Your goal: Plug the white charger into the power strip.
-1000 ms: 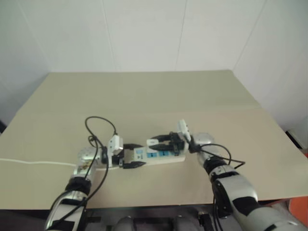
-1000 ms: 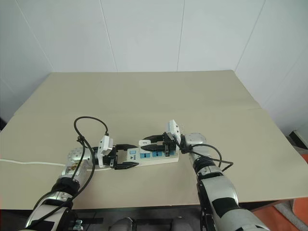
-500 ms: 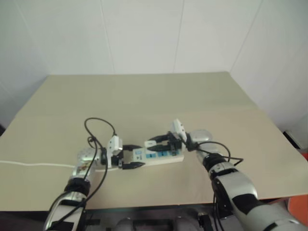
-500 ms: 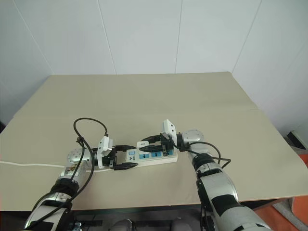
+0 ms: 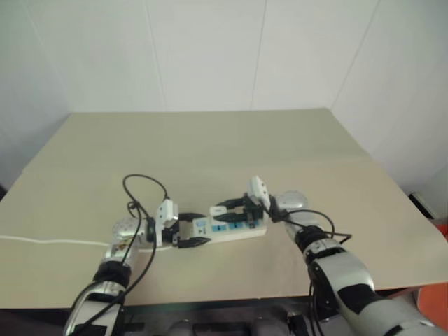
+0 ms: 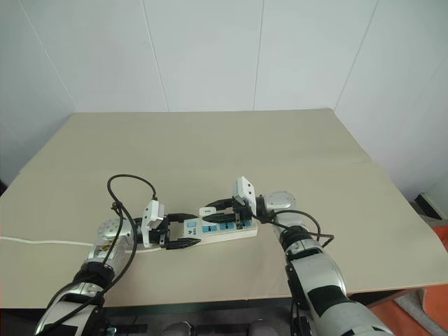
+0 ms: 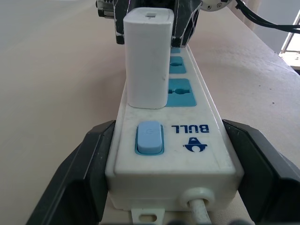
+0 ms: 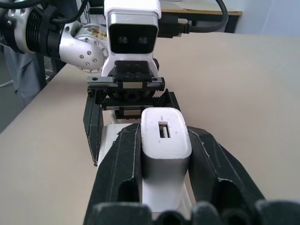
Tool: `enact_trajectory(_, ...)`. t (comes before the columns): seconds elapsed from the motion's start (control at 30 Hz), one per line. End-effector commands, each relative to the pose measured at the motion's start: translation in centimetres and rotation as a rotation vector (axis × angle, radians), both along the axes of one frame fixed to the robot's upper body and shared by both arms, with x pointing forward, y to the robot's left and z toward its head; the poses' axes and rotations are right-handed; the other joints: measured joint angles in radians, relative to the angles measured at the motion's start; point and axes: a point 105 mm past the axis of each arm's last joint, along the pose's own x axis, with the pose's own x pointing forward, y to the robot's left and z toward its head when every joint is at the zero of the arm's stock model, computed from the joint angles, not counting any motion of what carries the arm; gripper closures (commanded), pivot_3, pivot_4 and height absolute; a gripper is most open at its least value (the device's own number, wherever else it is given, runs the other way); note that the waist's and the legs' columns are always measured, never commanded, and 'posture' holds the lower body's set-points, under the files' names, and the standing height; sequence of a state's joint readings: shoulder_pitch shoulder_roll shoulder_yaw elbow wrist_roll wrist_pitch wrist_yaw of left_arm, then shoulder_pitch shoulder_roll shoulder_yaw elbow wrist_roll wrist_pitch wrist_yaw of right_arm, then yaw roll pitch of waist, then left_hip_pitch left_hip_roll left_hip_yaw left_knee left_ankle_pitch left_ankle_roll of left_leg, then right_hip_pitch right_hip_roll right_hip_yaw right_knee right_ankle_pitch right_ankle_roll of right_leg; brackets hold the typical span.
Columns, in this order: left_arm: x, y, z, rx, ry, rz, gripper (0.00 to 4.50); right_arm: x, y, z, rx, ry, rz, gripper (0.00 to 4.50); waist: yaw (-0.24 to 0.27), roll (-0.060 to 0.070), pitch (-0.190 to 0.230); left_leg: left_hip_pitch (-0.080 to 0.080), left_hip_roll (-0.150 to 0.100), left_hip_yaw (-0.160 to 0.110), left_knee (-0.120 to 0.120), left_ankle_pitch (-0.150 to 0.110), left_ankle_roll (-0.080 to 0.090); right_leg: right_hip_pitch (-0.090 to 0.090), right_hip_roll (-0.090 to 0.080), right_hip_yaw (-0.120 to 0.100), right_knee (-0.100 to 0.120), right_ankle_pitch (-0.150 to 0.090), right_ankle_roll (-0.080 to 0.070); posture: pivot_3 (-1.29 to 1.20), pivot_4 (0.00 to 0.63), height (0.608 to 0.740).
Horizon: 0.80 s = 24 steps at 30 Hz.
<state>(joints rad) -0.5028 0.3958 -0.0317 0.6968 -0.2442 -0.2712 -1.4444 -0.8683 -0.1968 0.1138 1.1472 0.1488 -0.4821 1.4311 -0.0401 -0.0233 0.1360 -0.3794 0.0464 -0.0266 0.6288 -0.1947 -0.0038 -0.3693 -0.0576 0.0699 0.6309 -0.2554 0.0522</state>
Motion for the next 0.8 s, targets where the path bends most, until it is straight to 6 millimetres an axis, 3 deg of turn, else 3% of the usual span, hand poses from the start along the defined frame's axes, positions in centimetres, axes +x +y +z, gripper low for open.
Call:
enact_trajectory(0.03,0.0,0.3,1.6,0.001,-0.069,-0.045,1.25,-0.8,-3.1,-4.2,-0.124,0.11,-0.089,1.74,-0.003,-0.001,-0.001,0.0,0.0,0.001,0.0,0.0,0.0,0.0,0.0,0.001,-0.001,0.0,0.0,0.0,0.15,0.74)
enact_trajectory(0.2,0.0,0.1,1.6,-0.004,-0.071,-0.049,1.25,-0.9,-3.3,-4.2,-0.13,0.112,-0.073,0.02,-0.005,-0.002,-0.001,0.002,0.001,0.0,-0.002,0.0,0.0,0.0,0.001,0.001,0.0,-0.001,-0.002,0.0,0.15,0.74)
enact_trajectory(0.5,0.3,0.2,1.4,0.003,-0.044,-0.023,1.25,-0.8,-4.1,-2.1,-0.105,0.029,-0.013,0.02,-0.003,-0.002,-0.001,-0.001,0.001,0.0,-0.003,0.0,0.0,-0.001,0.001,0.0,-0.001,-0.001,-0.003,0.0,0.15,0.74)
enact_trajectory(0.63,0.1,0.2,2.2,-0.056,-0.023,-0.053,0.06,-0.1,-4.9,0.0,-0.058,-0.037,-0.02,0.0,-0.002,-0.001,0.0,-0.003,0.001,0.0,-0.003,0.0,0.0,-0.003,0.001,0.0,-0.001,-0.001,-0.003,0.0,0.15,0.74)
enact_trajectory(0.8,-0.5,0.5,3.8,-0.106,-0.054,-0.096,0.02,0.3,-6.4,2.8,0.004,-0.132,-0.019,0.0,-0.004,0.001,0.005,-0.014,0.001,0.001,-0.002,0.0,0.0,-0.016,0.001,0.002,0.001,0.002,-0.008,0.0,0.15,0.74)
